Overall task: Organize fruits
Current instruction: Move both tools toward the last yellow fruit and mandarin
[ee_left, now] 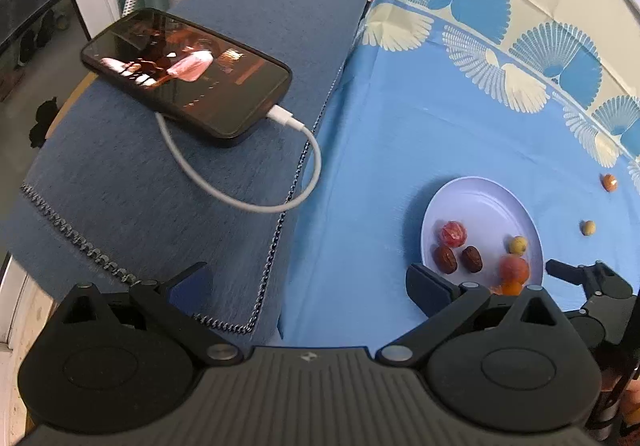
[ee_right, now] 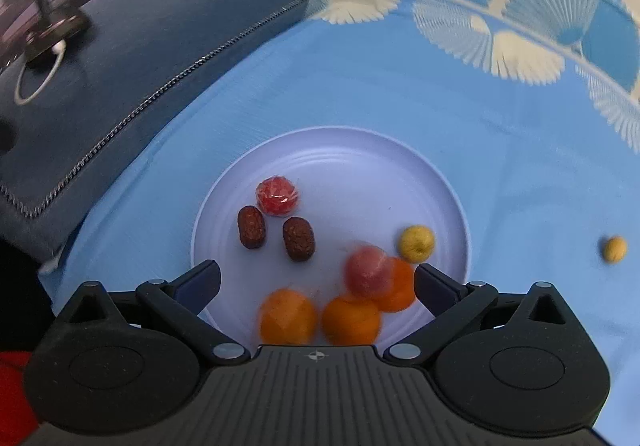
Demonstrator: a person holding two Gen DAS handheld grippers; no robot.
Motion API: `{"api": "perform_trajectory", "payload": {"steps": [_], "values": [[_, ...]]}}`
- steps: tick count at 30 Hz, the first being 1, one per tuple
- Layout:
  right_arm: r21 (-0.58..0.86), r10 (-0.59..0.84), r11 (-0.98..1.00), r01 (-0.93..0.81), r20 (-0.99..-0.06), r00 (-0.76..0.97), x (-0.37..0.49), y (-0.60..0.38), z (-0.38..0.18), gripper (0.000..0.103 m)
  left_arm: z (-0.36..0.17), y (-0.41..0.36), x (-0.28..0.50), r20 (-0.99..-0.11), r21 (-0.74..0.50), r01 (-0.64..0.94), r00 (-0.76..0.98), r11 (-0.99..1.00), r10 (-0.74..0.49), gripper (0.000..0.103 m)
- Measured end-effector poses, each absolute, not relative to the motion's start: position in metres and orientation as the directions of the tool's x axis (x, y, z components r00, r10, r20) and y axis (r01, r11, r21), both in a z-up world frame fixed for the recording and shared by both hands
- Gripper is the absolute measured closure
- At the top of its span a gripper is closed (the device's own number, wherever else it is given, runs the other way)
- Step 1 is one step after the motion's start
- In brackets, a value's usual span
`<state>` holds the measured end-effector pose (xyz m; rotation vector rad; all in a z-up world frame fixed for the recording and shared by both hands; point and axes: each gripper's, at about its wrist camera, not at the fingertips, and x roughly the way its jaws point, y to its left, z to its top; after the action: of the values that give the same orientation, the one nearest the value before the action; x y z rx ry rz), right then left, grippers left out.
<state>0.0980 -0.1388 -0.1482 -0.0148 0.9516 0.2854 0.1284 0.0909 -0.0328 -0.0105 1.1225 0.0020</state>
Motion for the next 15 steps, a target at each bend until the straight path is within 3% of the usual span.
{"api": "perform_trajectory", "payload": {"steps": [4,15], "values": [[0.015,0.139,0.973,-0.231,-0.836,0.531,0.103,-0.141,-0.159,0.001,-0.034,0.088,0.128,-0.902,-0.025,0.006,0.432,1.000,-0.025,0.000],[0.143,0.117,0.990,-0.007,-0.777,0.618,0.033,-0.206,-0.127,0.001,-0.046,0.021,0.146,-0.898,0.031,0.119,0.439,0.992,-0.025,0.000]]}}
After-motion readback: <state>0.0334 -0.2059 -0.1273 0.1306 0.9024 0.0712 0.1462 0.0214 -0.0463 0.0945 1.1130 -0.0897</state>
